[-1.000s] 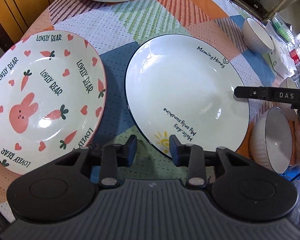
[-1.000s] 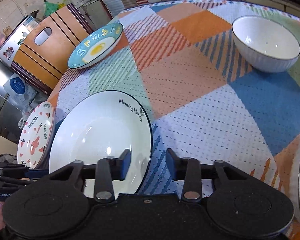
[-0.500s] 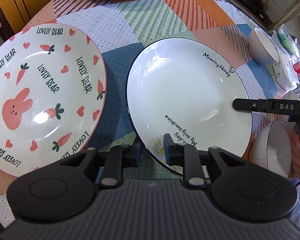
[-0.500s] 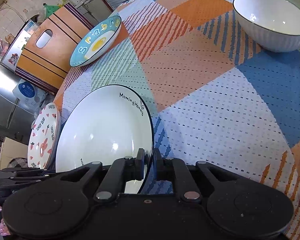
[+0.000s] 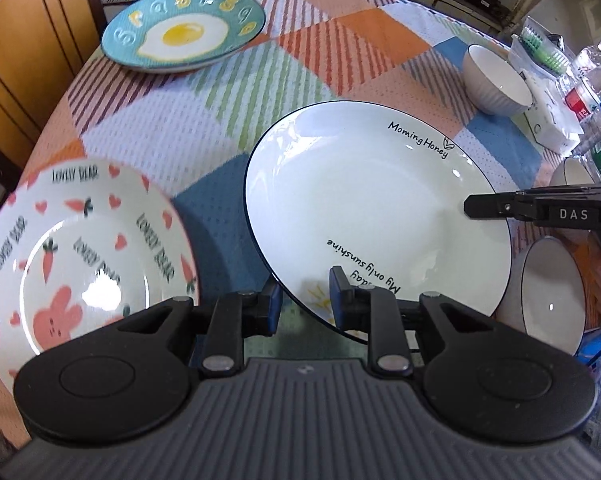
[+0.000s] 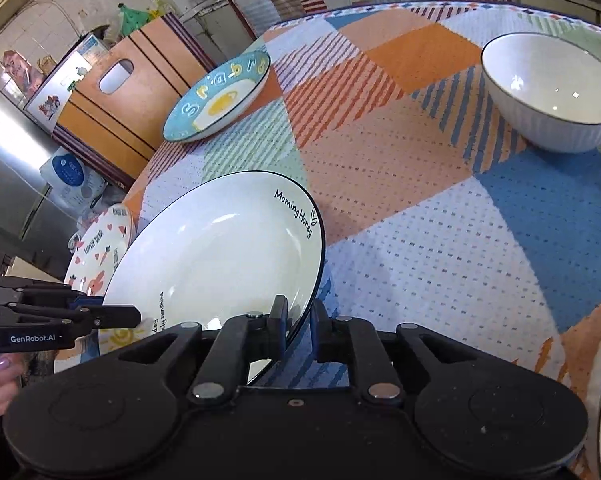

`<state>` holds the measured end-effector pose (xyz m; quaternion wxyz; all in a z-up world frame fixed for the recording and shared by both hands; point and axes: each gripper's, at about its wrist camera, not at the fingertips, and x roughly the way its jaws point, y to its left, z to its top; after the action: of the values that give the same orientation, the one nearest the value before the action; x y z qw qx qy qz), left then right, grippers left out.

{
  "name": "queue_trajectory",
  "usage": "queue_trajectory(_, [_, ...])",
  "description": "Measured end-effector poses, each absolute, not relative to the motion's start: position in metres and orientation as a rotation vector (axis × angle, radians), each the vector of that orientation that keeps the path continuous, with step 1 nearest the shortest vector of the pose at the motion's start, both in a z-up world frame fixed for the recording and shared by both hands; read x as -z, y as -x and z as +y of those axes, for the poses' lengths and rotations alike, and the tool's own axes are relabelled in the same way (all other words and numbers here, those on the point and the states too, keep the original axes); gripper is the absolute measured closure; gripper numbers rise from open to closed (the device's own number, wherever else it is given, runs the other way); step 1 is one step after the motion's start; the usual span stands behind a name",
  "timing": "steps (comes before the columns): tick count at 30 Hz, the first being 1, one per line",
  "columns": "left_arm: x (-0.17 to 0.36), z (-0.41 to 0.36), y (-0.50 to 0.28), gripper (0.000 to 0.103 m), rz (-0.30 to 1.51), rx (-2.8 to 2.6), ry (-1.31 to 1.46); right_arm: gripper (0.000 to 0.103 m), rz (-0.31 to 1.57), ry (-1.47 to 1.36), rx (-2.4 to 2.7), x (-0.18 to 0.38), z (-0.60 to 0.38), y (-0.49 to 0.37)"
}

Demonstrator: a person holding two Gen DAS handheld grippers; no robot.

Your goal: Organize plates and bowls

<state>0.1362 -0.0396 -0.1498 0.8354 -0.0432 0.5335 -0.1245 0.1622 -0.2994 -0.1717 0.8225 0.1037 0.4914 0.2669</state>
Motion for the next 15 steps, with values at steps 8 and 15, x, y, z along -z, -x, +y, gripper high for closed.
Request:
queue_trajectory(8, [0.138,-0.049,-0.177,0.079,1.078,0.307,0.053,0.086,0.942,-0.216,-0.538,0.154,-0.311,-0.176])
queue_trajectory(15, [0.143,-0.06,-0.21,0.079,1.047,0.314,0.057,0.085,0.913,-0.181,-0.499,0.147,-0.318,-0.2])
